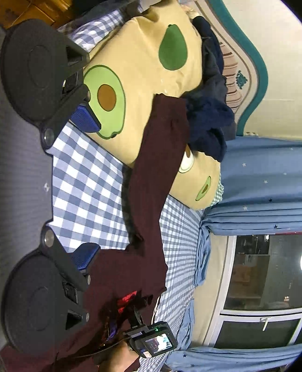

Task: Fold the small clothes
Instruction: 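Lay the sleeve onto the shirt body and open the right gripper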

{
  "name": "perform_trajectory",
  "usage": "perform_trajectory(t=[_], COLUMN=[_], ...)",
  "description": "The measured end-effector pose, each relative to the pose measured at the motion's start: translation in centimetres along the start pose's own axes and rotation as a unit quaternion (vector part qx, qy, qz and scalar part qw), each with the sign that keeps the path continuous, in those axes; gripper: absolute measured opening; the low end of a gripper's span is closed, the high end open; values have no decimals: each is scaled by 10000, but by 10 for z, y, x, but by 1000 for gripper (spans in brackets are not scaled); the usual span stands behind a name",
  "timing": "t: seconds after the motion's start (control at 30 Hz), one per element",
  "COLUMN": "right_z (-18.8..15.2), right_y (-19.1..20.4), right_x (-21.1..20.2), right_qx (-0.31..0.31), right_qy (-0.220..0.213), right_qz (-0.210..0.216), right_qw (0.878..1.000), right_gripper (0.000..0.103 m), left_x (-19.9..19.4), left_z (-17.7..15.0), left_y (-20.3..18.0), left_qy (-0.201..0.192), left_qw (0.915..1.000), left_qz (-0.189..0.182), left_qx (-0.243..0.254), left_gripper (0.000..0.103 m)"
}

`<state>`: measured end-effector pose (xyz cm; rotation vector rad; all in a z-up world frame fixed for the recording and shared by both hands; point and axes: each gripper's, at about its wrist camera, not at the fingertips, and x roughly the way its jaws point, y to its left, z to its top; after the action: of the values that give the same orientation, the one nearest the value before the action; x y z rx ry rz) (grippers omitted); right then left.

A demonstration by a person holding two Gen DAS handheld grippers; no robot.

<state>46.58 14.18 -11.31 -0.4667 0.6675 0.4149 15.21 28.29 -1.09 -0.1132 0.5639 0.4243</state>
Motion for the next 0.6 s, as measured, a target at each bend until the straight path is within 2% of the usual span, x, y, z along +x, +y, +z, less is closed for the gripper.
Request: perform_trajectory(t=[0.13,0.23,0.27,0.3,0.33,0.43,0.5,0.6], right_z=[2,-8,-9,-8,-6,-4,-4,-11], right_y=[19,11,3,-7,-18,-35,-47,-63], right_x=[2,-5,-8,-13,-16,-65,-100,-158], right_qx=[-398,-536,-432,-271,-116,-30,87,405], right_qy=[144,112,118,104,44,-338,-561,-877], right_qz=[-4,105,174,294,398,496,558,793], right_qw=[9991,9984,9988,9991,9991,9982,9968,9922], right_gripper=[17,49,66,76,76,79,84,86], left_x=[7,13,16,19,22,38,58,96], left_z=[-1,3,4,7,8,13,17,22], left_y=[0,6,10,17,22,45,62,93], left_qy=[-200,-507,-602,-744,-887,-1388,-1491,-1636], left_qw=[9994,9955,9932,9907,9890,9836,9816,9745], left_qz=[-246,-727,-904,-1009,-1025,-909,-793,-626], left_qx=[-115,-335,-422,-523,-590,-714,-886,-1404], left_gripper=[102,102,102,102,102,102,102,102])
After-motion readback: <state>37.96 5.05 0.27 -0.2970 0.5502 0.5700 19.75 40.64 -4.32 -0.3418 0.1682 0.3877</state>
